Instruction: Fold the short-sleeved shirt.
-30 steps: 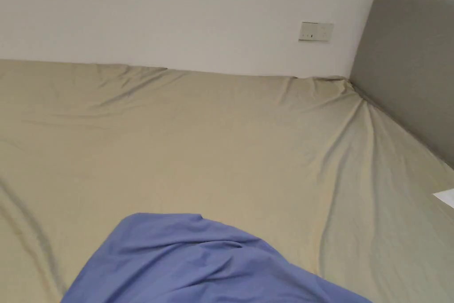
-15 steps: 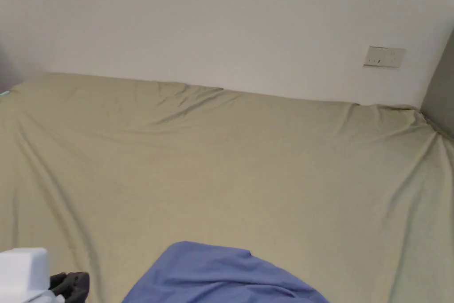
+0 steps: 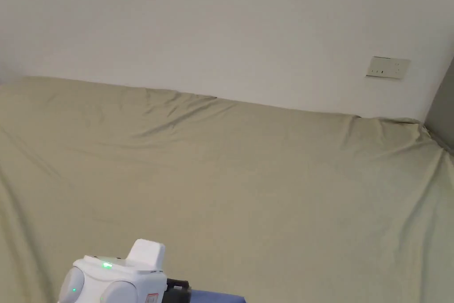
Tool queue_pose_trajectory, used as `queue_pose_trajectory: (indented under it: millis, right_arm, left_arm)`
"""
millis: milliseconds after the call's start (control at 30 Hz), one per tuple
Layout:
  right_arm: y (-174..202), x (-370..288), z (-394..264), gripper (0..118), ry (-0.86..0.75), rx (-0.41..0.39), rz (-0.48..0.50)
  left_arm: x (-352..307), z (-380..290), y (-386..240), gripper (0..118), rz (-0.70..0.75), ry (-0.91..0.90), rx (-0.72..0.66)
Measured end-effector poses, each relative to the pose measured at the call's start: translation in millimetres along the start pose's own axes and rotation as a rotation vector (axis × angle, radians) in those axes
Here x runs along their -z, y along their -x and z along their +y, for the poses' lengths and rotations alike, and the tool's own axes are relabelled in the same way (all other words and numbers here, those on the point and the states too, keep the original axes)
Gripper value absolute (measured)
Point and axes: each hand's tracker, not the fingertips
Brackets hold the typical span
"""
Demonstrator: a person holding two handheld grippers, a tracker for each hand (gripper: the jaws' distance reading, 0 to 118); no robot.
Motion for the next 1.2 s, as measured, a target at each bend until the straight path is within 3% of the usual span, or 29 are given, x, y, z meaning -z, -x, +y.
queue_pose_trajectory:
  millis: [33,167,233,267,367,400,433,467,533,700,733,767,800,833,867,933,1000,1100,1200]
  right_arm:
    - [0,2,1,1,0.006,0.006,0.002]
    - [6,7,2,1,0.021,-0.002,-0.001]
    - [6,10,1,1,0.031,-0.011,0.001]
    - [6,11,1,1,0.034,-0.011,0.002]
    - [5,18,0,1,0.058,-0.001,0.013]
    - [5,20,-1,1,0.062,0.003,0.01]
    - [5,20,-1,1,0.065,0.006,0.008]
    - [4,20,-1,1,0.063,0.008,0.006]
    - [1,19,1,1,0.05,0.012,0.004]
    - [-26,24,21,2,-0.01,-0.007,-0.077]
    - [-35,30,26,9,-0.002,-0.006,-0.101]
    - [-44,38,31,27,0.006,0.009,-0.112]
    - [-53,47,35,58,0.016,0.028,-0.114]
    - [-63,61,39,99,0.029,0.055,-0.106]
    - [-72,72,43,118,0.045,0.08,-0.101]
    - [-85,92,53,111,0.088,0.135,-0.048]
    - [-89,105,64,98,0.157,0.15,-0.086]
    - [-93,117,71,98,0.176,0.176,-0.113]
    - [-98,130,72,94,0.296,0.193,-0.129]
  left_arm:
    - [7,-1,-5,99,0.003,0.018,0.028]
    - [34,-15,-19,97,0.034,0.141,0.079]
    - [29,-20,-20,97,0.033,0.006,0.036]
    - [18,-22,-28,96,0.027,0.033,0.038]
    - [-5,-28,-43,69,-0.013,0.02,0.03]
    - [-1,-26,-41,47,-0.038,0.024,0.033]
    - [-5,-29,-49,18,-0.013,0.026,0.06]
    - [-9,-31,-54,9,0.03,0.017,0.103]
    - [-14,-34,-58,5,-0.069,0.066,0.081]
    - [-43,-41,-60,5,-0.116,0.03,-0.007]
    - [-49,-41,-59,5,-0.122,0.028,-0.017]
    - [-55,-42,-58,5,-0.122,0.021,-0.024]
    - [-59,-42,-57,5,-0.12,0.019,-0.022]
    - [-63,-42,-58,5,-0.114,0.012,-0.019]
    - [-66,-43,-58,5,-0.102,0.009,-0.016]
    - [-69,-44,-55,5,-0.097,0.019,-0.02]
    - [-73,-46,-55,5,-0.096,0.025,-0.036]
    - [-80,-49,-58,5,-0.1,0.025,-0.044]
    - [-84,-51,-61,5,-0.1,0.031,-0.032]
